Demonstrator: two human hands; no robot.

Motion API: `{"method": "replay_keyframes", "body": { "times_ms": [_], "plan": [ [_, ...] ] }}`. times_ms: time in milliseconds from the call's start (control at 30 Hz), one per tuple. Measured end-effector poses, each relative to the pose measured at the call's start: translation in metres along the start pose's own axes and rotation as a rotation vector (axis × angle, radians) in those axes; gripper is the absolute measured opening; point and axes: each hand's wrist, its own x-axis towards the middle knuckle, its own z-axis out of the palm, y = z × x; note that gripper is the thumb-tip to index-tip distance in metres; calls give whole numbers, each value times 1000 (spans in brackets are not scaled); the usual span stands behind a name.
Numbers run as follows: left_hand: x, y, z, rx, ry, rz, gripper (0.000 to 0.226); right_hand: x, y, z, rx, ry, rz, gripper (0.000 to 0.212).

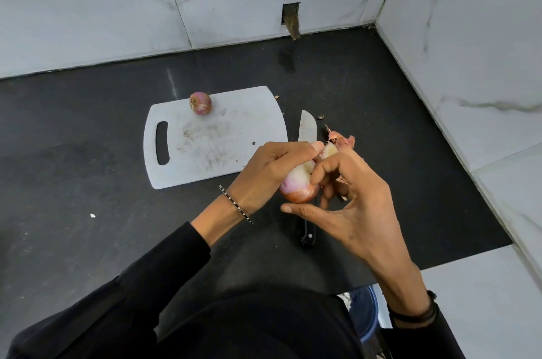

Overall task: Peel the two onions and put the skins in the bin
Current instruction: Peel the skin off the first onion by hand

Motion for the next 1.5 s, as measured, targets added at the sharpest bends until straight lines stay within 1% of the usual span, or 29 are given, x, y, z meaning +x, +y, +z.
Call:
{"method": "replay_keyframes", "body": {
  "times_ms": [100, 200, 433, 633, 800, 933, 1067, 1133, 1333, 1500],
  "plan": [
    [0, -1, 0, 22, -2, 11, 45, -2, 0, 2, -30, -4, -26, 38],
    [1, -2, -2, 14, 28, -18, 43, -3, 1, 5, -58, 31, -38, 44],
    [4, -7, -6, 18, 42, -26, 40, -3, 3, 0, 45, -18, 25, 44],
    [6, -14, -12, 82, 47, -24, 44, -1, 2, -8, 73, -75, 43, 31],
    [6, -15, -14, 126, 38, -15, 54, 3, 3, -10, 60, -97, 31, 21],
    [7, -16, -15, 148, 50, -34, 56, 5, 2, -9, 21, -99, -10, 20],
    [8, -17, -17, 139, 44, -39, 48, 4, 2, -10, 85, -104, 83, 24],
    [8, -17, -17, 124, 42, -40, 46, 4, 2, -11, 62, -112, 86, 25],
    [7, -15, -15, 168, 38, -74, 53, 13, 2, -20, -111, -195, -66, 14],
    [7, -16, -13, 166, 68, -106, 59, 20, 3, -21, -214, -254, -84, 9]
  ]
}}
